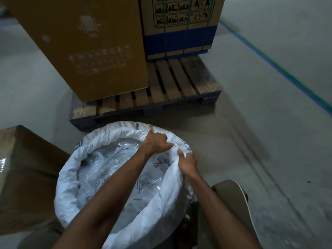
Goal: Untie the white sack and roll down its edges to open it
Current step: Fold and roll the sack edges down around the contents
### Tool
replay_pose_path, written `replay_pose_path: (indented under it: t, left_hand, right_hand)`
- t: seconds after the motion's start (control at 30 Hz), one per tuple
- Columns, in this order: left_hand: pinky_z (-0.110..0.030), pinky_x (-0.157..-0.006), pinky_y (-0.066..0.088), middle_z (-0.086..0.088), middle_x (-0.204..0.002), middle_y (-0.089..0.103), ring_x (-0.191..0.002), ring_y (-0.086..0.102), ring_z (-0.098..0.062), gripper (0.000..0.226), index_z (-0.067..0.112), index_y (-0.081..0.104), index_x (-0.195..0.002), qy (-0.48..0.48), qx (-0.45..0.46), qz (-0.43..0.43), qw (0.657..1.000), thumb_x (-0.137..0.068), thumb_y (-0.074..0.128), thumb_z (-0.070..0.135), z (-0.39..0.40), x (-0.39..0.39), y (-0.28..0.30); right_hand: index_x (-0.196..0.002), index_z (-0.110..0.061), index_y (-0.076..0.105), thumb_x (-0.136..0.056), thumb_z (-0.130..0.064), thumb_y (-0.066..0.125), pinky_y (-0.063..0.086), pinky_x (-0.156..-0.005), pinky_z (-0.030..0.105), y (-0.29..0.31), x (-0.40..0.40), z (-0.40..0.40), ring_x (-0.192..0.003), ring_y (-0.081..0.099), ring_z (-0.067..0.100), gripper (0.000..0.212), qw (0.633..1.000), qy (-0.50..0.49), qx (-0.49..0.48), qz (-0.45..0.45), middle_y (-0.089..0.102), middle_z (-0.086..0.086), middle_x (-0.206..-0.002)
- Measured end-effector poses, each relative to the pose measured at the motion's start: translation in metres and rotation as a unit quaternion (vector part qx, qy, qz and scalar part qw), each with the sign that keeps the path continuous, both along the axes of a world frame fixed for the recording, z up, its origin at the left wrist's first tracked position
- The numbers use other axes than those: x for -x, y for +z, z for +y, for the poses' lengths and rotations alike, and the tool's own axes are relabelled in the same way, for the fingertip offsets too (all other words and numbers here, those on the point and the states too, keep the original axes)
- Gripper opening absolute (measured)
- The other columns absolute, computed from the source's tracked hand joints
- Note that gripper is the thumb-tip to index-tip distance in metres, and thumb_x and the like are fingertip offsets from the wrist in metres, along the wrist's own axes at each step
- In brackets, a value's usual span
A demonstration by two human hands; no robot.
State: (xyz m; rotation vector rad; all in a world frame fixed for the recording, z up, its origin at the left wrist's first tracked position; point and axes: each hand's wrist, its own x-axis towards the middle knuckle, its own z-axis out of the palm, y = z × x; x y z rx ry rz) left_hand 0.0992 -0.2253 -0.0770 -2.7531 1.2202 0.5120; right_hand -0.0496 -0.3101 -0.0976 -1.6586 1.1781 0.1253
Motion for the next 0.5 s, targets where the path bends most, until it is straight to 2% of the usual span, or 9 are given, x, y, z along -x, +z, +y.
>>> replay_pose_path:
  t: [0.1,0.17,0.23,0.27,0.33,0.37,0.4,0.47,0.5]
  left_hand:
    - [-0.057,-0.120,0.018,-0.009,-0.143,0.057,-0.135,0.048,-0.027,0.060,0.019,0.055,-0.137,-0.060,0.080,0.032,0.995,-0.104,0.027,0.061,0.010,0.002,0.004]
    - [-0.057,-0.122,0.014,-0.003,-0.153,0.050,-0.142,0.042,-0.023,0.062,0.024,0.049,-0.146,-0.113,0.098,0.064,0.987,-0.104,0.022,0.061,0.016,0.006,0.004]
    - [-0.052,-0.117,0.025,-0.005,-0.143,0.058,-0.133,0.049,-0.024,0.060,0.021,0.055,-0.139,-0.132,0.079,0.068,0.986,-0.105,0.024,0.060,0.017,0.011,-0.001]
    - [-0.050,-0.111,0.029,-0.006,-0.135,0.063,-0.124,0.053,-0.024,0.058,0.020,0.060,-0.132,-0.125,0.071,0.055,0.988,-0.105,0.027,0.059,0.016,0.012,-0.004]
    - [-0.049,-0.104,0.031,-0.005,-0.123,0.070,-0.114,0.058,-0.022,0.058,0.023,0.069,-0.121,-0.084,0.056,0.018,0.995,-0.100,0.033,0.063,0.009,0.016,-0.004]
    - [-0.050,-0.105,0.031,-0.004,-0.118,0.073,-0.111,0.061,-0.022,0.059,0.024,0.073,-0.116,-0.054,0.046,0.010,0.997,-0.096,0.036,0.065,0.005,0.019,-0.003]
    - [-0.052,-0.107,0.030,-0.004,-0.112,0.075,-0.107,0.063,-0.023,0.059,0.022,0.075,-0.110,-0.027,0.034,0.006,0.999,-0.093,0.040,0.066,0.000,0.024,-0.003]
    - [-0.057,-0.110,0.027,-0.006,-0.103,0.075,-0.103,0.065,-0.026,0.055,0.017,0.074,-0.103,0.009,0.007,-0.004,1.000,-0.088,0.046,0.062,-0.010,0.034,-0.004]
    - [-0.059,-0.111,0.025,-0.007,-0.103,0.074,-0.103,0.065,-0.028,0.054,0.016,0.072,-0.103,0.021,-0.002,-0.007,1.000,-0.087,0.047,0.061,-0.013,0.039,-0.005]
  right_hand:
    - [-0.133,0.003,0.059,-0.098,-0.043,0.062,0.051,-0.104,0.043,-0.007,-0.008,-0.013,-0.119,0.063,0.037,0.058,0.993,-0.082,-0.085,-0.018,0.064,0.021,-0.133]
    - [-0.129,0.002,0.061,-0.094,-0.049,0.063,0.055,-0.096,0.042,-0.013,-0.012,-0.014,-0.107,0.067,0.032,0.062,0.980,-0.096,-0.172,-0.020,0.067,0.018,-0.126]
    - [-0.122,-0.008,0.064,-0.075,-0.069,0.063,0.055,-0.094,0.040,-0.026,-0.011,-0.016,-0.102,0.064,0.027,0.077,0.976,-0.069,-0.207,-0.024,0.067,0.010,-0.120]
    - [-0.121,-0.009,0.066,-0.064,-0.071,0.067,0.056,-0.096,0.042,-0.032,-0.009,-0.017,-0.101,0.065,0.027,0.084,0.970,-0.059,-0.235,-0.022,0.068,0.011,-0.122]
    - [-0.126,-0.008,0.065,-0.073,-0.063,0.067,0.056,-0.096,0.045,-0.050,-0.006,-0.022,-0.100,0.068,0.028,0.077,0.958,-0.080,-0.273,-0.039,0.068,0.014,-0.126]
    - [-0.130,-0.008,0.063,-0.083,-0.066,0.056,0.056,-0.096,0.046,-0.055,-0.005,-0.024,-0.100,0.068,0.030,0.075,0.961,-0.095,-0.257,-0.038,0.068,0.015,-0.127]
    - [-0.134,-0.009,0.061,-0.084,-0.077,0.043,0.055,-0.098,0.048,-0.047,0.000,-0.023,-0.103,0.068,0.033,0.086,0.965,-0.096,-0.244,-0.025,0.067,0.015,-0.129]
    - [-0.141,-0.011,0.055,-0.070,-0.095,0.027,0.050,-0.104,0.052,-0.019,0.015,-0.001,-0.118,0.062,0.038,0.113,0.980,-0.110,-0.163,0.034,0.061,0.018,-0.137]
    - [-0.144,-0.009,0.051,-0.070,-0.097,0.029,0.047,-0.107,0.052,-0.003,0.027,0.014,-0.126,0.057,0.040,0.117,0.985,-0.115,-0.119,0.053,0.056,0.020,-0.142]
